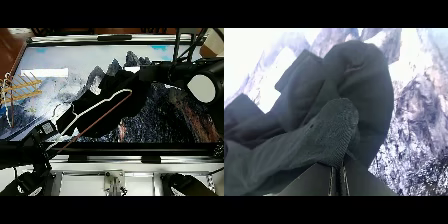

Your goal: Fold the shirts.

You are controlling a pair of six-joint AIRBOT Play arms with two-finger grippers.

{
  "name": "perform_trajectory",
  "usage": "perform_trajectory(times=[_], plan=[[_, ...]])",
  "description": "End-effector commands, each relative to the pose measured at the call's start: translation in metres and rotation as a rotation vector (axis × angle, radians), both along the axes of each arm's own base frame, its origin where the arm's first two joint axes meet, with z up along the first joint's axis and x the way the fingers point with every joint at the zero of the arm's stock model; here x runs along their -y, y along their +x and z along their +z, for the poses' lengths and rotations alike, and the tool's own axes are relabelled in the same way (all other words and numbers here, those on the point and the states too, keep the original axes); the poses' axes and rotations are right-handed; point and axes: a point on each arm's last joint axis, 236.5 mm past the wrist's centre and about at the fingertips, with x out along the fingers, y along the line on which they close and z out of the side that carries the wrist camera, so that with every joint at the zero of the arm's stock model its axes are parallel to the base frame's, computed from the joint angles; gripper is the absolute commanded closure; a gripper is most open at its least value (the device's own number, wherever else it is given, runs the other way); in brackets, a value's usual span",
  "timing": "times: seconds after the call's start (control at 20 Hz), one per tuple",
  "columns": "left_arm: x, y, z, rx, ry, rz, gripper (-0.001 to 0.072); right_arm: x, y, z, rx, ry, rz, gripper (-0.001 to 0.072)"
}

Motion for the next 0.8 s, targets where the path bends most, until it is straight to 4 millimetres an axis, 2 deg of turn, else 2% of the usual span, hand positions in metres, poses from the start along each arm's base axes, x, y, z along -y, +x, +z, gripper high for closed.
perform_trajectory(times=[0.0, 0.15, 0.35, 0.5, 0.6, 0.75], plan=[[-0.011, 0.000, 0.003, 0.044, 0.005, 0.031, 0.0665, 0.005, -0.001, 0.007, 0.013, 0.030, -0.038, 0.0636], [-0.008, 0.014, -0.001, 0.092, -0.011, 0.053, 0.0665, -0.014, -0.005, 0.014, 0.014, 0.117, 0.006, 0.0636], [0.008, 0.029, -0.031, 0.088, -0.025, 0.043, 0.0665, -0.032, -0.002, 0.039, 0.090, 0.222, 0.047, 0.0636], [0.023, 0.056, -0.030, 0.167, -0.083, 0.083, 0.0665, -0.048, -0.009, 0.042, 0.064, 0.296, 0.086, 0.0636], [0.039, 0.070, -0.029, 0.180, -0.135, 0.111, 0.0665, -0.069, -0.021, 0.049, 0.052, 0.353, 0.173, 0.0636], [0.077, 0.070, -0.043, 0.112, -0.209, 0.020, 0.0665, -0.103, -0.047, 0.071, 0.094, 0.403, 0.382, 0.0636]])
